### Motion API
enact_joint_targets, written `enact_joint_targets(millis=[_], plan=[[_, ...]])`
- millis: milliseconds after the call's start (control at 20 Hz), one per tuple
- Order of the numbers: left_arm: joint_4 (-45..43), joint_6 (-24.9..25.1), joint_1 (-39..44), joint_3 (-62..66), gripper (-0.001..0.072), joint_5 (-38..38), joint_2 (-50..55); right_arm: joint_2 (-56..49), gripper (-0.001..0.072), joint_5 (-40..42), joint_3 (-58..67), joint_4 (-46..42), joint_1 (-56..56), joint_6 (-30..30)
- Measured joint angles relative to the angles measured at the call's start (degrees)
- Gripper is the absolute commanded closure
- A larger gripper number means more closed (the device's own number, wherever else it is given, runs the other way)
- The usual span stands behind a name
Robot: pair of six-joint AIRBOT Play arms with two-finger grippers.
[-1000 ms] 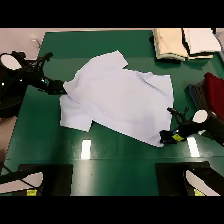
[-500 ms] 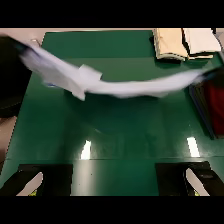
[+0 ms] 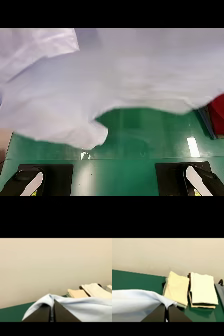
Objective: Fold the shirts.
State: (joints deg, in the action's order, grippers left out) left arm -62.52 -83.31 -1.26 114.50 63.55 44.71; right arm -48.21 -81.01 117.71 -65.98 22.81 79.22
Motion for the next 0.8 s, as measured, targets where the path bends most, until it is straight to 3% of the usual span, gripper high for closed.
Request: enact_joint_targets(millis=[200, 450, 800], plan=[[-1.0, -0.7, 0.0, -4.1, 0.0683, 6.6, 7.1, -5.2, 0.0695, -2.2, -6.0, 0.6, -2.0, -0.1], [-1.2, -0.7, 0.0, -15.4, 0.0682, 12.7, 21.4, -17.1, 0.0695, -3.5, -18.9, -7.1, -11.5, -0.1], [0.3, 1.9, 0.0, -23.6, 0.0682, 5.6, 43.2, -38.2, 0.0695, 0.9, -23.7, -10.8, -18.0, 3.1]])
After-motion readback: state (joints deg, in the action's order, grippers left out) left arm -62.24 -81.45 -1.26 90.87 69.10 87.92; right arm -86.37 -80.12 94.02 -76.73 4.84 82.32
